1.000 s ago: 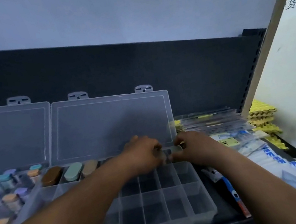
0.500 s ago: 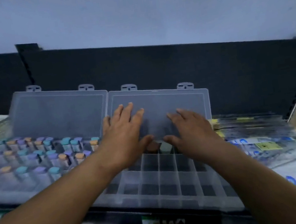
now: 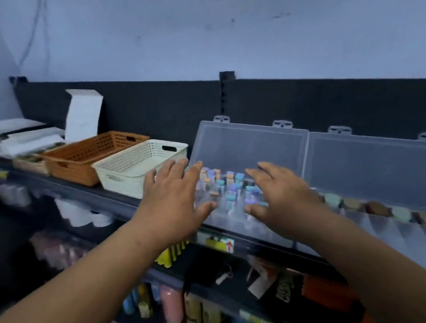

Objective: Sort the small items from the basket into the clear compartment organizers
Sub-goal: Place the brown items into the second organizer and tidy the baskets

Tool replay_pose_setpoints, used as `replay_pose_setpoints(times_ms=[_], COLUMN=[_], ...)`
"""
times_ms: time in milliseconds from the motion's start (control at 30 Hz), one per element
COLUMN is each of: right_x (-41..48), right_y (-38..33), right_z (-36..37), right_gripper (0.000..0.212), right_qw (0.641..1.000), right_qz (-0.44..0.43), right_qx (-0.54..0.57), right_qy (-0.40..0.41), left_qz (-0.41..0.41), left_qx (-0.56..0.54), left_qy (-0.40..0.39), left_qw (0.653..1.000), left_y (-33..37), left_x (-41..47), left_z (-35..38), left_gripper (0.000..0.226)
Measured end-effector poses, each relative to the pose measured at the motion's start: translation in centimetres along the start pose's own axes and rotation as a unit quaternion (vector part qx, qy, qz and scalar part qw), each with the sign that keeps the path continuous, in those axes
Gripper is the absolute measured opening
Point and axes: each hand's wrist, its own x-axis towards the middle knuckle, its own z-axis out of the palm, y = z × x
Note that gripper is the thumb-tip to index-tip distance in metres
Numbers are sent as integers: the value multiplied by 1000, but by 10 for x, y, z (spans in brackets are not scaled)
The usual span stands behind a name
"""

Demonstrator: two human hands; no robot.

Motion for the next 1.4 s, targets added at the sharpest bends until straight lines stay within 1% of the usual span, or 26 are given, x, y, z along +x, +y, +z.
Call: replay_pose_setpoints(times_ms=[67,300,433,600,833,967,1200,1400], right_x=[9,38,63,104,193,265,381,463], right_y=[-43,-175,-229,-277,-325,-352,-393,-430], right_z=[4,24,33,47,74,91,110,128], right_gripper=[75,73,74,73,72,74,74,69], right_qw=[1000,997,994,989,983,979,976,979], right_qz=[-17,-77,-105,-138,-165,-175,-194,-171], right_qx=[1,27,40,47,82,99,93,82], right_qy=[-12,-7,-8,-13,-16,-20,-38,-70], left_qz=[-14,-62,-92,-130,-159,-171,-194,-184], left_qx=[4,40,37,34,37,31,-1,-52], left_qy=[4,-5,-8,-8,-14,-7,8,-19], left_qw=[1000,997,995,991,987,985,981,981], left_y=[-43,-174,-227,-283,-360,-413,-503,-578], left_x=[-21,-80,-93,-92,-55,-12,57,110], left_z=[-15,-53,-63,-58,-39,-27,1,30], left_gripper=[82,80,80,83,83,83,82,79])
